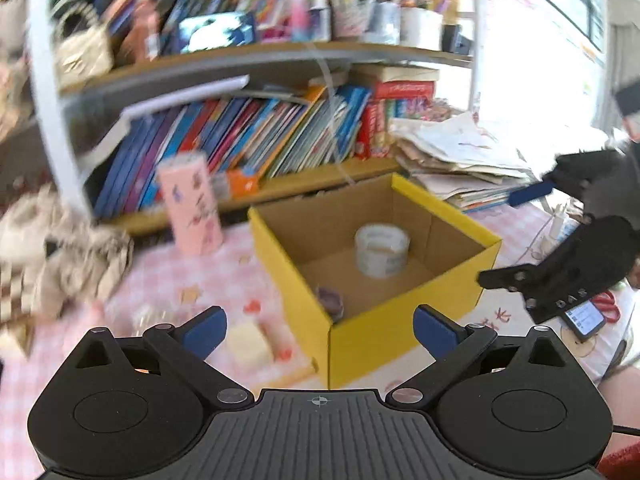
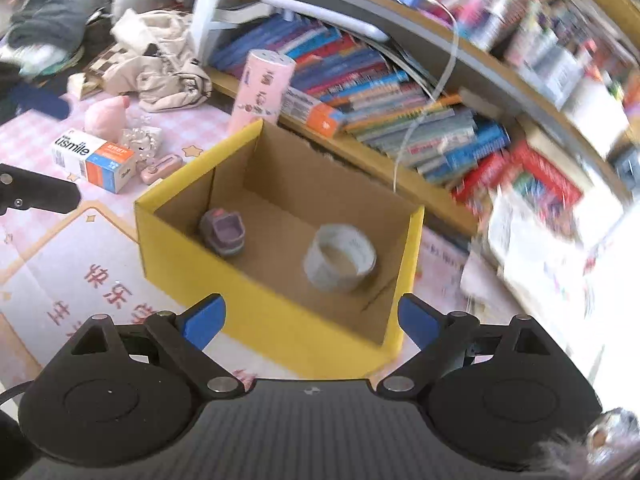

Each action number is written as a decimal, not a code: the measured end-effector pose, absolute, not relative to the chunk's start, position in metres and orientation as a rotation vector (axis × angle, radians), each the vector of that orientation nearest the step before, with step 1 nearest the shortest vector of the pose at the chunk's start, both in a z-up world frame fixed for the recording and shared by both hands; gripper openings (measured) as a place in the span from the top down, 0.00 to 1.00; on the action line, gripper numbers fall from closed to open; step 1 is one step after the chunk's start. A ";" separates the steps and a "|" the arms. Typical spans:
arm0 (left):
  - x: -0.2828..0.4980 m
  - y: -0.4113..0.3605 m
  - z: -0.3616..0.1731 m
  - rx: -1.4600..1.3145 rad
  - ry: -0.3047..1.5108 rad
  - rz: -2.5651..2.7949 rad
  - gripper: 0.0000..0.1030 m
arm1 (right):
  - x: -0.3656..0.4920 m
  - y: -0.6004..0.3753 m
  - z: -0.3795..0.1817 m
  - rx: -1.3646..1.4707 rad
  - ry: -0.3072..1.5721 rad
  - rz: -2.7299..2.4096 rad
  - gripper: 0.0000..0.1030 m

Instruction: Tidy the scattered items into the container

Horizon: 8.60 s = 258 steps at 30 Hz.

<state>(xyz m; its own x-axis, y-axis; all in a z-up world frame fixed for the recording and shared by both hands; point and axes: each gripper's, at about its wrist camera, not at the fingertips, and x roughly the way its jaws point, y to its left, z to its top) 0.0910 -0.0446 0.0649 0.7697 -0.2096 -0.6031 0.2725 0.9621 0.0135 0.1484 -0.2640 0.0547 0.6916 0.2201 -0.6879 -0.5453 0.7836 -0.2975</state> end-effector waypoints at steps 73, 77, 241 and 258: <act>-0.006 0.107 0.002 -0.084 0.750 0.085 0.02 | 0.054 -0.083 -0.016 -0.369 0.802 0.603 0.32; 0.006 0.113 -0.002 -0.096 0.764 0.084 0.02 | 0.068 -0.075 -0.019 -0.382 0.810 0.609 0.32; 0.110 0.143 -0.058 0.026 0.940 -0.082 0.45 | 0.181 -0.034 -0.067 -0.300 0.920 0.608 0.58; 0.087 0.156 -0.049 -0.322 0.955 -0.053 0.50 | 0.162 -0.053 -0.043 -0.217 0.950 0.660 0.67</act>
<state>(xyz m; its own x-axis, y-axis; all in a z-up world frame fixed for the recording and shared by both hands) 0.0866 0.1556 -0.0491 0.5801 -0.1858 -0.7931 -0.0963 0.9512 -0.2933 0.1615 -0.0535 -0.0426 0.4048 0.4257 -0.8093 -0.6094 0.7854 0.1084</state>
